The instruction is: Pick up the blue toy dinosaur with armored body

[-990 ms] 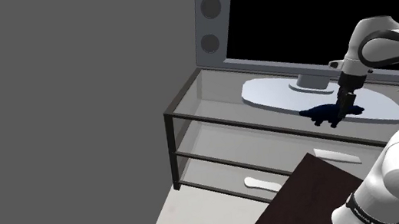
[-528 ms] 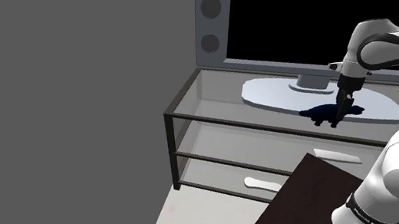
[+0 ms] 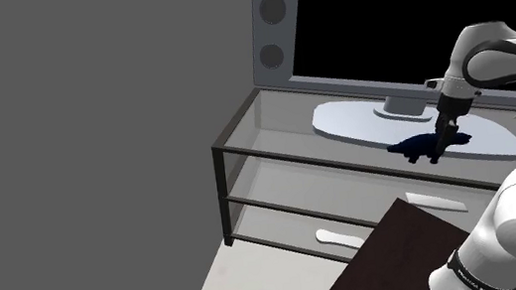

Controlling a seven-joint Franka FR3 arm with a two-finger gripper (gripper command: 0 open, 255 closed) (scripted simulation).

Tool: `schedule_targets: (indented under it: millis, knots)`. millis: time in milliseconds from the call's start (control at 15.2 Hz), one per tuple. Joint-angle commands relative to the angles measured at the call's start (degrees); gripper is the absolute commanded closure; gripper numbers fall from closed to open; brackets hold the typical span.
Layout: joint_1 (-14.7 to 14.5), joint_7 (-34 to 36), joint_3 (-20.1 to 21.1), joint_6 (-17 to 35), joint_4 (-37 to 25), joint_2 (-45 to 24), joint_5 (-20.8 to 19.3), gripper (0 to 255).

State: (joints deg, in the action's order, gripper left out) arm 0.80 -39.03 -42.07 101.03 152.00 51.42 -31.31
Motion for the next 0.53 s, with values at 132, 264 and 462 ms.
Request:
schedule_targets:
  millis: [132, 264, 462]
  knots:
    - [-0.22, -0.22, 1.64, -2.94, -2.28, 0.60, 1.34, 255]
    - [-0.36, -0.31, 2.47, -4.44, -3.55, 0.80, 2.03, 255]
    - [-0.61, -0.46, 3.64, -6.63, -5.53, 0.98, 3.01, 255]
